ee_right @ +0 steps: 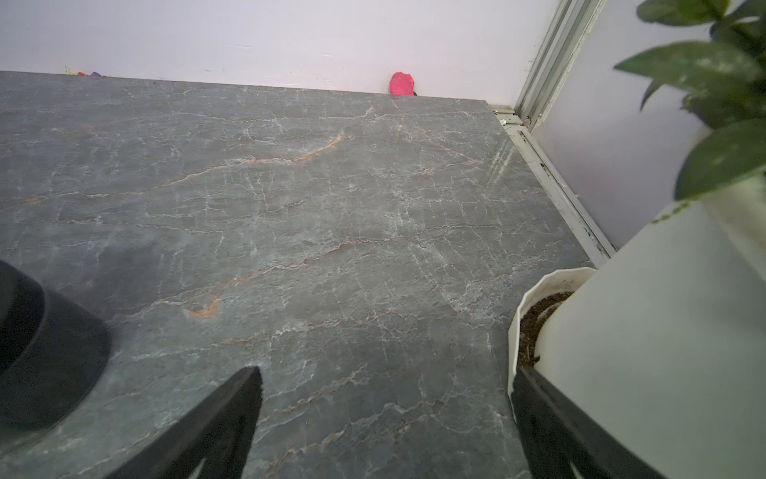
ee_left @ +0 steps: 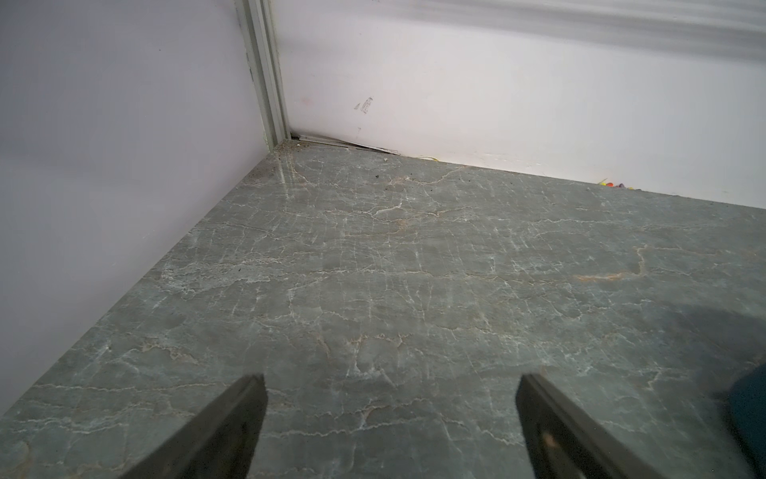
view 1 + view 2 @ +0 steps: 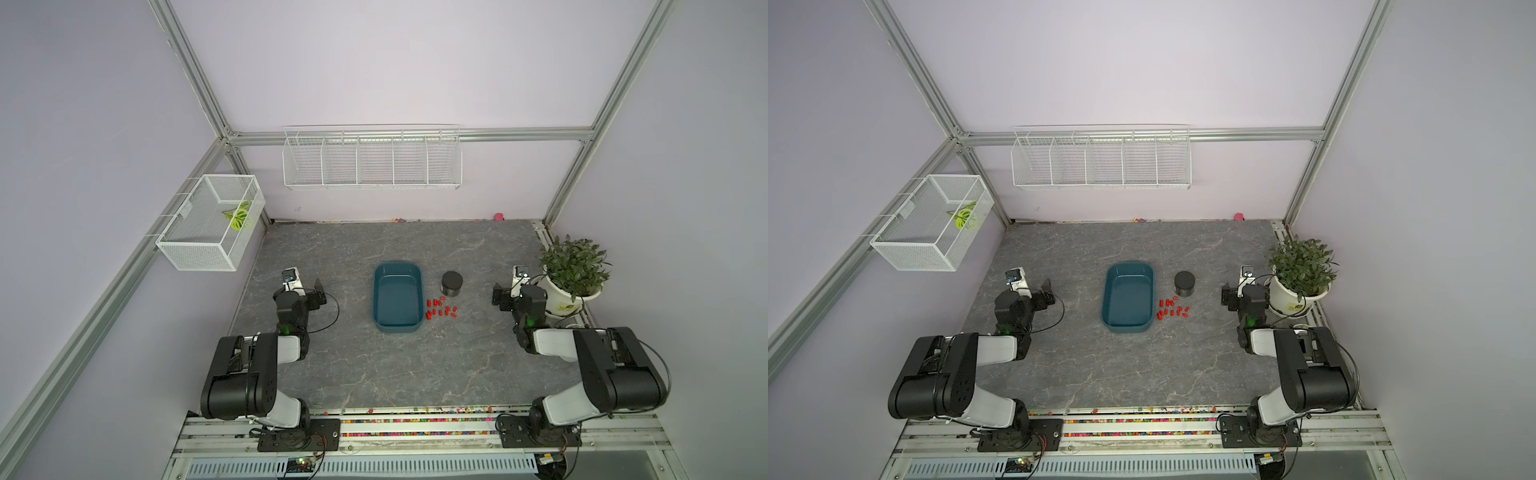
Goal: Take the screw protection sleeves out of the storage box
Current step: Reset both arms
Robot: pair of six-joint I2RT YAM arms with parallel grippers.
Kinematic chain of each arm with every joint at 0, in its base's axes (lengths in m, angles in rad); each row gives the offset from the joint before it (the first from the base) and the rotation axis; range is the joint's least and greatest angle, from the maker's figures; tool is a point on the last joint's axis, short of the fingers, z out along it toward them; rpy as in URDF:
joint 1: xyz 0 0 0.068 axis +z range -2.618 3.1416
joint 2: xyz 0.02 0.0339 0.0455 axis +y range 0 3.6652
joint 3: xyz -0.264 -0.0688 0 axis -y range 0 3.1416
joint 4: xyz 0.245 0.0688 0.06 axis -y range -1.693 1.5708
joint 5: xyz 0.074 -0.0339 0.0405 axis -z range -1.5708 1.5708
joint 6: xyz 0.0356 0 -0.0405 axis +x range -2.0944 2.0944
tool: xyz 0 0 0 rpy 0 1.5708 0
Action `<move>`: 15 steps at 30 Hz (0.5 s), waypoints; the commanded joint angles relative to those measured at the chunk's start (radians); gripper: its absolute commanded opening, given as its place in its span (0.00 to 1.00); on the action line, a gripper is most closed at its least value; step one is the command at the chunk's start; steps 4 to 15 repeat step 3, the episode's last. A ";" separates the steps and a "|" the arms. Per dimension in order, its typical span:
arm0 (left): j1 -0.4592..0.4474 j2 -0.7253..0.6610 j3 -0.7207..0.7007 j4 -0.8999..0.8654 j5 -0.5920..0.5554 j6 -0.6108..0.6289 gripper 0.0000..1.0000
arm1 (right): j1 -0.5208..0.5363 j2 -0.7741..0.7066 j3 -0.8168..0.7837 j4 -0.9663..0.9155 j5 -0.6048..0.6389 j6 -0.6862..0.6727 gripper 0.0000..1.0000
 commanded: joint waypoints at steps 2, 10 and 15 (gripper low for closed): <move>0.004 -0.001 0.017 -0.012 0.006 0.003 1.00 | -0.003 0.001 0.008 -0.001 -0.009 0.011 0.99; 0.004 -0.001 0.017 -0.012 0.005 0.003 1.00 | -0.003 0.000 0.006 -0.001 -0.007 0.011 0.99; 0.004 -0.001 0.017 -0.012 0.005 0.003 1.00 | -0.003 0.000 0.006 -0.001 -0.007 0.011 0.99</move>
